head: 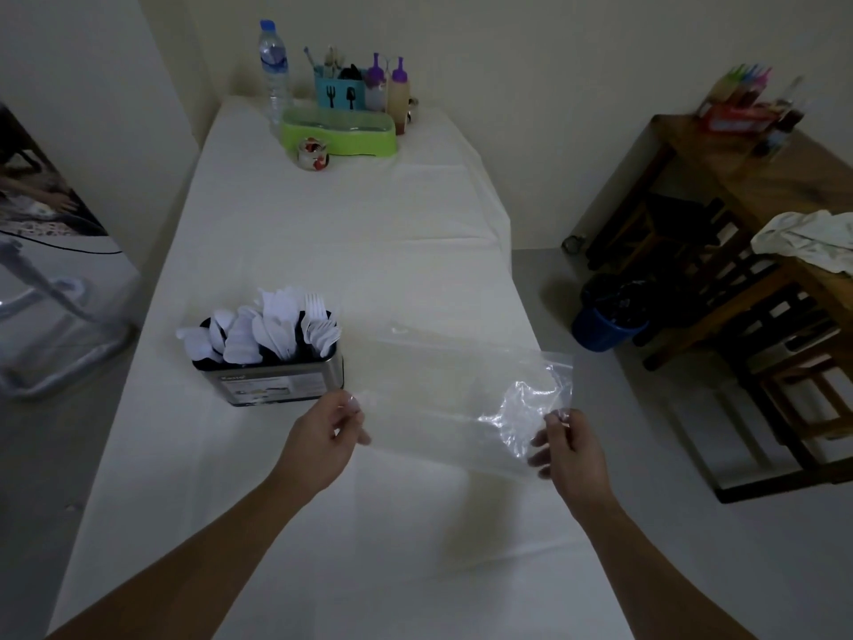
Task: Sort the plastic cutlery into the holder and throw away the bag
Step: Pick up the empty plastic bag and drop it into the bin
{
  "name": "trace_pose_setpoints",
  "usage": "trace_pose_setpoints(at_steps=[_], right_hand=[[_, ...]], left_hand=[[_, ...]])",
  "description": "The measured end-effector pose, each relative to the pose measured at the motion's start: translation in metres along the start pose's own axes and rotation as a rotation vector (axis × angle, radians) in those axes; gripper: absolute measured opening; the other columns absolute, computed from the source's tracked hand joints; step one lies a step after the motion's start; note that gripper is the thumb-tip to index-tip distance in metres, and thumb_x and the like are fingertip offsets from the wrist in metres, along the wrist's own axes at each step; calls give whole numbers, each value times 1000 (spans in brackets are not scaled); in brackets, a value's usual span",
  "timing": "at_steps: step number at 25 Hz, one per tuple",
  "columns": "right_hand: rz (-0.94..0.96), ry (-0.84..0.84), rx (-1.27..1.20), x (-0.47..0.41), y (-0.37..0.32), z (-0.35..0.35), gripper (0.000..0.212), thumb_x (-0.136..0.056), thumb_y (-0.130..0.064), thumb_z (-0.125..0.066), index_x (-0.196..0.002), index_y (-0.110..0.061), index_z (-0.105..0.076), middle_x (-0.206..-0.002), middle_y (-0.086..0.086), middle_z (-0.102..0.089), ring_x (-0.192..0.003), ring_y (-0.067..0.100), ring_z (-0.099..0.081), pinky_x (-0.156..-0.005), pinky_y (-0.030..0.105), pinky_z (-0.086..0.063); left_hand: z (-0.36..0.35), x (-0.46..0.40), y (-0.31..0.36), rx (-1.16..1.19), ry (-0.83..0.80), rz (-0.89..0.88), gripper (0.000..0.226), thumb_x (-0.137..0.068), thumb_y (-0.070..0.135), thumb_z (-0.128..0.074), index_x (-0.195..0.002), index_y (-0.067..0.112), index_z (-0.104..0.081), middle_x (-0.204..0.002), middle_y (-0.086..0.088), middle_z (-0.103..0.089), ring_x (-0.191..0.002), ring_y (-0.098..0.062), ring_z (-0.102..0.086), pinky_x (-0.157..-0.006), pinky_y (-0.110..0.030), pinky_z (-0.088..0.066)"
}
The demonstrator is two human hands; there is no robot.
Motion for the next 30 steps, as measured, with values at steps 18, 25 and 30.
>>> trace_pose_setpoints(at_steps=[18,25,30], right_hand=[[-258,13,553,-29,55,-21,49,-93,-27,-57,-136,-6,-49,-125,15,-60,-114,33,-57,-92,35,-44],[-414,29,540,-16,63,-34,48,-90,-27,-63,-124,2,-47,-122,21,-60,-112,39,-59,-87,35,-47],[-421,-13,430,-16,64,-33,18,-84,-23,-64,-83,-5,-66,-81,10,-67,-77,28,-63,-75,34,-53]], left_hand=[[-30,-31,-50,-330,52,291,52,-93,23,-61,-140,10,-43,-122,-17,-60,-115,-36,-57,-98,-42,-45],[-40,-24,-41,-687,70,280,50,-91,29,-63,-131,5,-46,-126,-23,-51,-115,-41,-50,-94,-47,-44],[-40,-19,-35,-780,83,299,48,-91,29,-62,-127,3,-45,-125,-23,-50,-113,-40,-50,-88,-47,-47]])
Point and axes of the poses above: each hand's wrist, its own x-axis away from the middle knuckle, its own z-axis out of the back of the hand, y = z × x, the point moved 8 cm from there along -x, towards the middle knuckle
